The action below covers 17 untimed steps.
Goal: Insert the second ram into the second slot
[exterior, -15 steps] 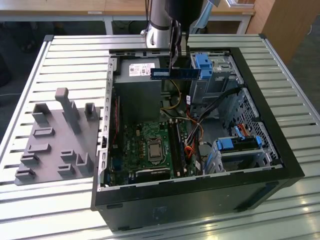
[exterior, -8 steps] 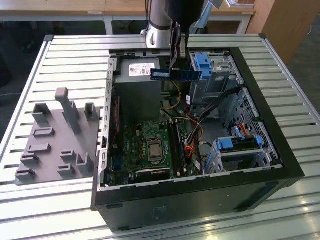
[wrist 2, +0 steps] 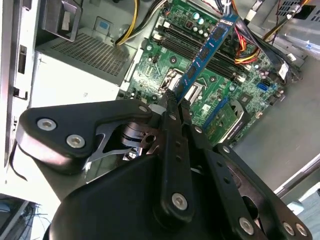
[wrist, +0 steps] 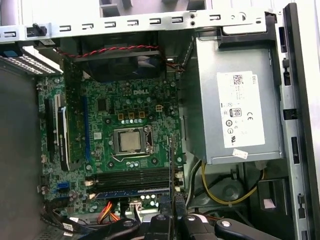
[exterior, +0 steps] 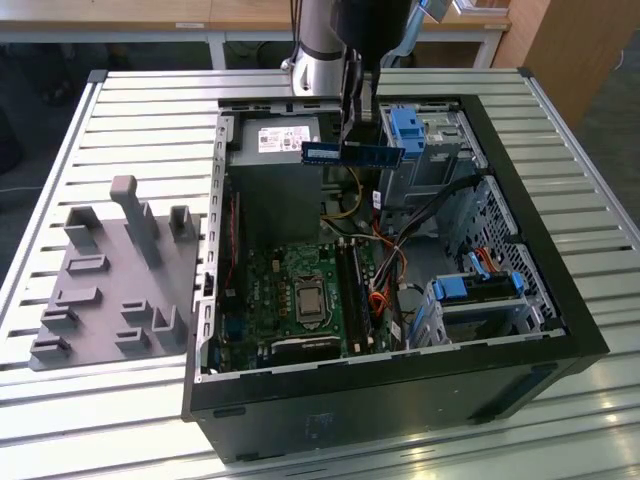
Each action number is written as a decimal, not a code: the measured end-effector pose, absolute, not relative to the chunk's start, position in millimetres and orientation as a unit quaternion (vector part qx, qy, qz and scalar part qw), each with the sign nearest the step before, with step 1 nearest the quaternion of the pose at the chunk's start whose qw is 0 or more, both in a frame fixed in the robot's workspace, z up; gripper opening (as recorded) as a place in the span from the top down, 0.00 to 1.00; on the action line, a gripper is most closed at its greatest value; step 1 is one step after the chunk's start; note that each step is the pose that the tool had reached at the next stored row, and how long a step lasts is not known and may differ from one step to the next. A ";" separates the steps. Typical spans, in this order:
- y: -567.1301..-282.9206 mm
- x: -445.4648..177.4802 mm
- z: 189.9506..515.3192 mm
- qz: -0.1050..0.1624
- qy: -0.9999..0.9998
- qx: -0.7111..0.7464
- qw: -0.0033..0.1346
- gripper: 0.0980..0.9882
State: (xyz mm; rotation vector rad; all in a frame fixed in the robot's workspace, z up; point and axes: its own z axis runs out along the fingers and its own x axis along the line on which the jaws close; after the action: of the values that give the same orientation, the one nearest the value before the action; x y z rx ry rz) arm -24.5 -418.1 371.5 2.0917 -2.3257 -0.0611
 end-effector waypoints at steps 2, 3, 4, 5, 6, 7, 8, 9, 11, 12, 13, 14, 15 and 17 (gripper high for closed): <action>-418.2 -24.4 371.4 -0.020 -0.751 0.660 0.006 0.96; -418.2 -24.4 371.2 -0.020 -0.756 0.655 0.006 0.96; -418.2 -24.4 371.2 -0.020 -0.761 0.649 0.006 0.96; -418.2 -24.4 371.1 -0.020 -0.766 0.643 0.006 0.96; -418.2 -24.4 371.0 -0.020 -0.771 0.637 0.006 0.96; -418.2 -24.4 370.9 -0.020 -0.776 0.631 0.006 0.96; -418.2 -24.4 370.8 -0.020 -0.781 0.624 0.005 0.96; -418.2 -24.4 370.7 -0.020 -0.786 0.617 0.005 0.96; -418.2 -24.4 370.5 -0.020 -0.797 0.603 0.005 0.96; -418.2 -24.4 370.3 -0.020 -0.803 0.596 0.005 0.96; -418.2 -24.4 370.1 -0.019 -0.808 0.588 0.005 0.96; -418.2 -24.4 370.0 -0.019 -0.814 0.581 0.005 0.96; -418.2 -24.4 369.8 -0.019 -0.819 0.574 0.005 0.96; -418.2 -24.4 369.5 -0.019 -0.829 0.559 0.005 0.96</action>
State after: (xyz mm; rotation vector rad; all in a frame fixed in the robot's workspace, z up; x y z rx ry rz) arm -24.4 -418.2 369.5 1.7516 -2.5962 -0.0601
